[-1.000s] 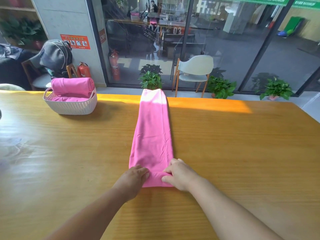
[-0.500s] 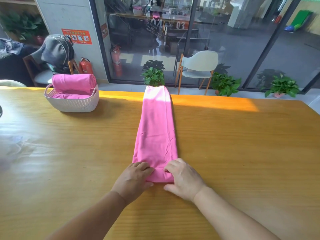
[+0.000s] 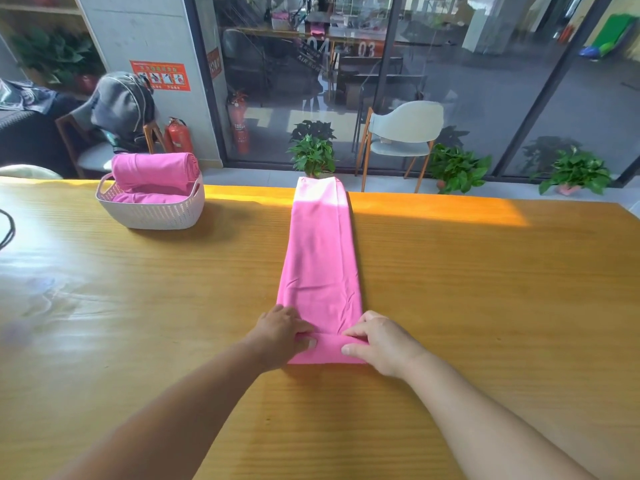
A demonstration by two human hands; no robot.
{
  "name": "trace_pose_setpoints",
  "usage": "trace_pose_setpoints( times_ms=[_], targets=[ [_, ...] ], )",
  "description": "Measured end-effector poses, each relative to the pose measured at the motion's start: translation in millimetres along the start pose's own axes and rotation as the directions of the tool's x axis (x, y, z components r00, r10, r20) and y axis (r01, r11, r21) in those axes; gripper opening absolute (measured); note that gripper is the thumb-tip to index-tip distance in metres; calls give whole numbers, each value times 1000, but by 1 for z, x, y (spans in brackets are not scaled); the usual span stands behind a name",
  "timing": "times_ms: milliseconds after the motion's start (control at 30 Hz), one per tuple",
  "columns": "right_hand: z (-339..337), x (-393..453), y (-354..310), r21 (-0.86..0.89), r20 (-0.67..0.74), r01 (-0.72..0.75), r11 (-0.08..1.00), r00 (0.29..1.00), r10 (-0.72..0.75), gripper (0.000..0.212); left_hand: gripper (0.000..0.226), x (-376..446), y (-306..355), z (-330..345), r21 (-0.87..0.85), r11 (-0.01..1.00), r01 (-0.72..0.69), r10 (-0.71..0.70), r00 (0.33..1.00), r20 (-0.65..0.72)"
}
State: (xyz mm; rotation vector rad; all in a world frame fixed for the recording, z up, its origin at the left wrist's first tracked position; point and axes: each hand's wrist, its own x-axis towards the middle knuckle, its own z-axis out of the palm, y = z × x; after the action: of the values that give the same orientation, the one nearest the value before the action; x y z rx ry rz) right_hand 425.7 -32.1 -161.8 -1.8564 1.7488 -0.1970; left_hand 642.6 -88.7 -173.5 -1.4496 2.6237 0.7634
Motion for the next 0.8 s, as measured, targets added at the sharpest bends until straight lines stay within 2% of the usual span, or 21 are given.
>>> trace_pose_setpoints(
  times_ms=[67,167,267,400,467,533,600,633,733,800],
  targets=[
    [-1,9,0,-29,-32,-8,1000,999,7,37,34,8,-1,1,56,998,7,-3,997,-77],
    [4,20,-2,-27,-126,-3,1000,992,-1,24,23,17,-3,4,8,999,-53,53,977,-207],
    [9,24,-5,-47,-174,36,998,984,-43,17,16,21,-5,6,-7,986,-166,158,953,-258],
    [10,21,-7,-100,-217,72,992,972,-93,19,13,15,-11,11,162,922,-352,387,861,-331],
    [13,14,-7,-199,-230,110,974,961,-156,24,33,10,-16,13,134,934,-331,355,899,-257],
    [18,5,-9,-299,-184,124,946,965,-185,35,50,7,-18,14,155,939,-307,332,927,-176],
    [20,0,-13,-386,-118,99,917,981,-155,51,48,7,-15,9,196,934,-299,329,933,-144],
    [21,0,-15,-415,-115,85,906,983,-145,52,45,8,-12,7,205,933,-295,322,939,-117],
    [21,-1,-20,-437,-134,64,897,982,-136,35,34,11,-8,0,158,950,-270,279,960,-38],
    [21,-2,-19,-384,-120,37,923,989,-89,30,28,14,-7,-8,93,968,-234,231,972,42]
  ],
)
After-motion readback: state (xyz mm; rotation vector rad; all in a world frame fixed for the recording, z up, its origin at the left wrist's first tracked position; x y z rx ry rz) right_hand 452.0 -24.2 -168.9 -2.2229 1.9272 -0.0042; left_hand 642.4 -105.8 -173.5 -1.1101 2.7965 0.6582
